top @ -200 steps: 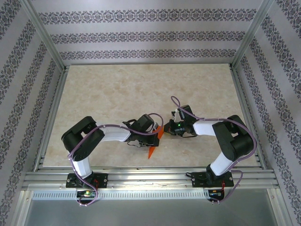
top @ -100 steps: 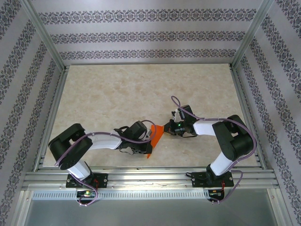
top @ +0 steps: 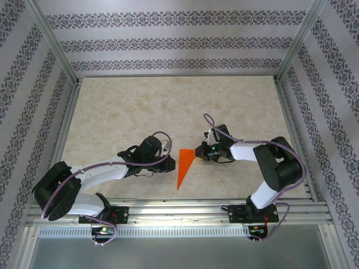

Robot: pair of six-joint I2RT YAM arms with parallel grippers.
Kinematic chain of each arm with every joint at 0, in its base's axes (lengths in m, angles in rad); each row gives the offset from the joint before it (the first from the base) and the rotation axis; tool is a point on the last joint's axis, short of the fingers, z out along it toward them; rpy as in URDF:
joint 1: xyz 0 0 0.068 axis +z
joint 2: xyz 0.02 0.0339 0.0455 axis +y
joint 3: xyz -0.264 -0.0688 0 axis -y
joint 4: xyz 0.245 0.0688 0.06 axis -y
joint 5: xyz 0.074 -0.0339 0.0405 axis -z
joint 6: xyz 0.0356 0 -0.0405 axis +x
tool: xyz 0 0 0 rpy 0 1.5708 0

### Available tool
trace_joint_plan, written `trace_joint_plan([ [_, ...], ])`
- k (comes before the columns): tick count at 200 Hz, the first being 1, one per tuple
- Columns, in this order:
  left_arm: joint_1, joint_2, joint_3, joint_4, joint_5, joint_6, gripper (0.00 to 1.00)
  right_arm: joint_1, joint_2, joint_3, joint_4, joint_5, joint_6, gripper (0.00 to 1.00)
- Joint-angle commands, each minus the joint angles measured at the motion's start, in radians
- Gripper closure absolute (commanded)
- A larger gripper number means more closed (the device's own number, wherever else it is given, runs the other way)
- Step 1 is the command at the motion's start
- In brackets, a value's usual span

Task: Fold a paper plane with a square sheet of paper (pick it up from the middle)
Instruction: Fold the wing for the fifth time at the center of the table, then turn over a paper plane at the center of the table.

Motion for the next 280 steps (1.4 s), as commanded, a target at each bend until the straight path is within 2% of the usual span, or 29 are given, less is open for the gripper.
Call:
trace_joint_plan([
  [1,0.04,0.026,0.027,-0.035,-0.037,-0.013,0.87,0.01,-0.036,0.022,-0.022,-0.017,-0.018,1.0],
  [118,0.073,0.235,0.093,0.039,0.06,-0.033,0.81,-0.004,-0.241,-0.104,-0.056,0.023,0.0,0.98],
  [235,0.072,0.332,0.097,0.174,0.15,-0.089,0.83,-0.006,-0.214,-0.125,-0.035,0.002,0.014,0.97],
  [280,0.072,0.33,0.103,0.134,0.135,-0.08,0.83,-0.004,-0.193,-0.117,-0.034,-0.004,0.026,0.96],
])
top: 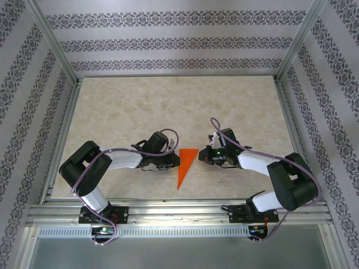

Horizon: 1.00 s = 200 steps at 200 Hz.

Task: Fold a paper plane with a square sheet of paper (pick it up from the middle)
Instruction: Turn over a paper plane at the center of the table.

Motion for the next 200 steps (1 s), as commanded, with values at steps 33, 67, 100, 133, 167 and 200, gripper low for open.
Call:
trace_joint_plan([
  [33,0.009,0.022,0.015,0.01,0.021,-0.01,0.81,-0.003,0.018,-0.001,0.015,-0.014,0.025,0.95],
  [67,0.008,0.036,0.022,0.005,0.031,-0.008,0.79,-0.003,0.019,-0.002,0.017,-0.016,0.024,0.94],
  [100,0.006,0.049,0.033,-0.006,0.035,-0.003,0.77,-0.001,0.021,-0.006,0.018,-0.018,0.024,0.94],
  [133,0.006,0.068,0.042,0.022,0.06,-0.009,0.76,0.0,0.02,-0.007,0.025,-0.024,0.025,0.93],
  [167,0.006,0.064,0.04,0.043,0.063,-0.016,0.82,0.0,0.005,-0.007,0.025,-0.032,0.025,0.92],
  [200,0.006,0.027,0.032,0.072,0.058,-0.025,0.93,0.004,-0.02,-0.006,0.017,-0.033,0.032,0.91],
])
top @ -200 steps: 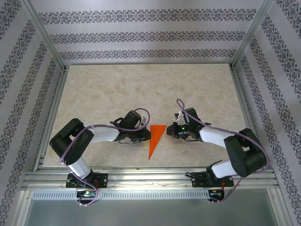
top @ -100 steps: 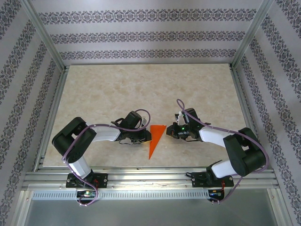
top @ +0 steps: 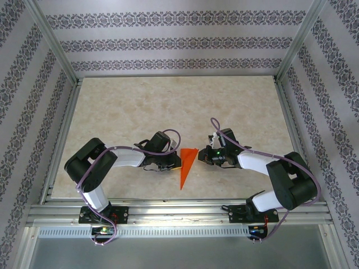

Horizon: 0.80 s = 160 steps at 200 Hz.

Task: Fold a paper plane with a square sheet of paper (pick it up from the middle)
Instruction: Turn over a paper plane at the center of the table.

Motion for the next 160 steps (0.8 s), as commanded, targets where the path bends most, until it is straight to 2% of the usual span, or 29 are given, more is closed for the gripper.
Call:
trace_joint_plan([
  [1,0.006,-0.034,0.004,0.057,0.011,-0.01,0.94,0.004,-0.027,-0.007,0.008,-0.025,0.011,0.91],
  [18,0.006,-0.062,0.0,0.063,0.0,-0.015,0.97,0.008,-0.044,-0.007,0.003,-0.027,0.02,0.88],
  [44,0.005,-0.107,-0.006,0.047,-0.031,-0.012,1.0,0.023,-0.078,-0.007,-0.002,-0.018,0.048,0.79],
  [92,-0.002,-0.17,0.024,-0.077,-0.118,0.035,1.0,0.07,-0.11,0.016,0.017,-0.02,0.096,0.61],
  [123,-0.006,-0.171,0.058,-0.156,-0.15,0.066,1.0,0.105,-0.099,0.051,0.024,-0.027,0.115,0.57],
  [160,-0.012,-0.162,0.068,-0.161,-0.152,0.068,1.0,0.143,-0.038,0.101,0.002,0.003,0.15,0.56],
])
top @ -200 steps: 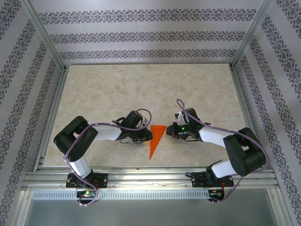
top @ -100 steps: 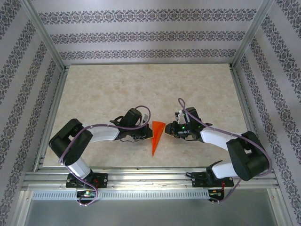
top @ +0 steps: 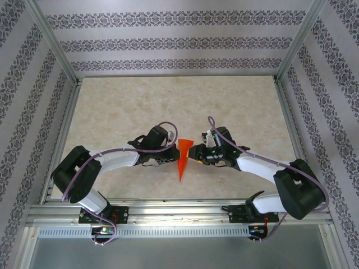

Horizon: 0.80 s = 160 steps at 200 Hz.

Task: Fold a paper plane with a square sheet of paper (pick it up from the middle)
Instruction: Turn over a paper plane at the center of the table.

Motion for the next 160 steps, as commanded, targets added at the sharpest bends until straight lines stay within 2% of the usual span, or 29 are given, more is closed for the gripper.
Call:
trace_joint_plan([
  [1,-0.01,-0.007,0.026,-0.05,-0.02,0.03,1.0,0.022,0.046,0.051,-0.01,0.018,0.038,0.56],
  [59,-0.015,-0.004,0.023,-0.056,-0.029,0.025,1.0,0.057,0.157,0.107,-0.045,0.077,0.071,0.62],
  [94,-0.015,0.006,0.036,-0.088,-0.043,0.035,1.0,0.056,0.165,0.091,-0.047,0.096,0.067,0.67],
  [160,-0.015,0.051,0.038,-0.062,-0.009,0.026,0.96,0.051,0.182,0.044,-0.005,0.092,0.071,0.88],
])
